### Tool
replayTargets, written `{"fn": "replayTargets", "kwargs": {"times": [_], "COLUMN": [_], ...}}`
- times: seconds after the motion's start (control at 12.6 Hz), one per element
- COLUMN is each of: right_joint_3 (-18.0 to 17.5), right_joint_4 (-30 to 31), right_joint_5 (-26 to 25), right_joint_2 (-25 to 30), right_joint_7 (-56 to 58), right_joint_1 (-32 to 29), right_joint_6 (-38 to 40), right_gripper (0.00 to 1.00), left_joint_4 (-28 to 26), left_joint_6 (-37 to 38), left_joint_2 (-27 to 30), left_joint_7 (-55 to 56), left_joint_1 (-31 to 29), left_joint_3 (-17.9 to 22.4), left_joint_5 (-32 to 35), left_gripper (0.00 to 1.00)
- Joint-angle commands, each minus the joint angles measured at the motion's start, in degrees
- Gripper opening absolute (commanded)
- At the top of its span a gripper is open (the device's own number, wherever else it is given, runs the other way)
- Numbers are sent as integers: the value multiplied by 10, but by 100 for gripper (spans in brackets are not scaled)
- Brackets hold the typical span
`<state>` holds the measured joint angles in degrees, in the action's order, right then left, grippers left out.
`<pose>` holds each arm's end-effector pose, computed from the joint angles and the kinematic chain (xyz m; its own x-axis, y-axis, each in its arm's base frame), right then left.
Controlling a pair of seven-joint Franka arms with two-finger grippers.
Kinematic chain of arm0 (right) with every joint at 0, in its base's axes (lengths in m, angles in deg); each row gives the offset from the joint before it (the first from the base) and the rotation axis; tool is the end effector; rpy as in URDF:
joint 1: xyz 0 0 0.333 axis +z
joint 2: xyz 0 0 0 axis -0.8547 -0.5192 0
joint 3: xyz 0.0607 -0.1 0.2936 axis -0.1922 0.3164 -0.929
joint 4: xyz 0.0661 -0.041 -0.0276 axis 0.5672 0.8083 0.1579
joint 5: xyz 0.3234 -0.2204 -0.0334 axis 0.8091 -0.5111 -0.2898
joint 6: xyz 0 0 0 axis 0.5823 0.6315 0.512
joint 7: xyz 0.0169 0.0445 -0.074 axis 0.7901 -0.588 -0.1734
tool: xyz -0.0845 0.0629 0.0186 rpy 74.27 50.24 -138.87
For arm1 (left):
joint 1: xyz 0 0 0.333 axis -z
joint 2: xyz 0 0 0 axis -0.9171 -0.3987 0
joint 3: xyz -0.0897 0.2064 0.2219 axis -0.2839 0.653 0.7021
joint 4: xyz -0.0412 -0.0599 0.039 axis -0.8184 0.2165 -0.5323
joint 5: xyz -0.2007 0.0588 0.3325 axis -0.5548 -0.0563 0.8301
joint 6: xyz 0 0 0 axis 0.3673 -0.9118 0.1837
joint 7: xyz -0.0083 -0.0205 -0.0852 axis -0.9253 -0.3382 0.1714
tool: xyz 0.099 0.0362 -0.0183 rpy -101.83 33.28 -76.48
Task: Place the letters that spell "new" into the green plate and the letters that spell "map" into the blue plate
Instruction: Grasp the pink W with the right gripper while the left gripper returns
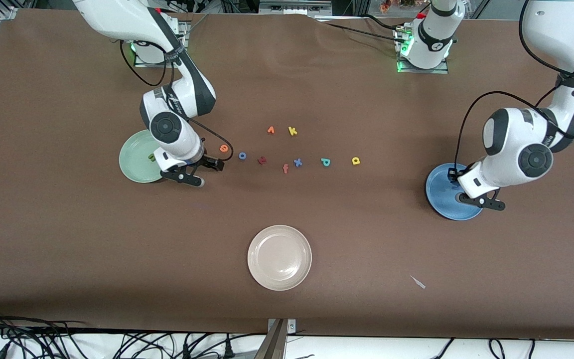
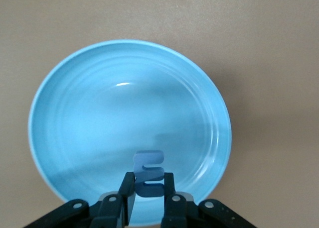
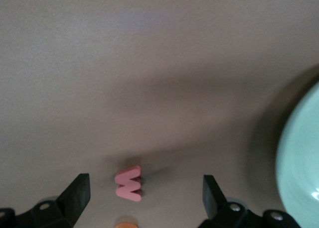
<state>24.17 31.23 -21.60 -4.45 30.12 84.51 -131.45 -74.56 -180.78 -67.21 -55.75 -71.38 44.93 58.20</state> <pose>0.5182 0.2627 0.2004 0.9662 -0.2443 -0.0821 -0.2416 -0.9695 0.0415 0.5682 0.0158 0.2274 0.9662 -0.2102 -0.1493 -0.2129 -0.9771 -0.0026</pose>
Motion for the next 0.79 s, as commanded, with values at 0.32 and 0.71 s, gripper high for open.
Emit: {"fn": "replayTargets", "kwargs": {"times": [0.32,0.71], "right_joint_3": [-8,-8], "right_joint_4": [-8,0], "right_joint_5": [6,7], "right_joint_2": [-32,-32], "right_joint_7": [2,2], "right_joint_1": [15,23], "right_joint_6": [-26,-31], "right_gripper": [79,36], "left_joint_4": [9,-11], "left_joint_6": [60,69], "left_joint_2": [28,53], "left_joint_7": [10,201], "left_joint_1": [-10,-13], "left_joint_3": [-13,-124], "left_joint_5": [18,-35], "left_gripper": [100,100]}}
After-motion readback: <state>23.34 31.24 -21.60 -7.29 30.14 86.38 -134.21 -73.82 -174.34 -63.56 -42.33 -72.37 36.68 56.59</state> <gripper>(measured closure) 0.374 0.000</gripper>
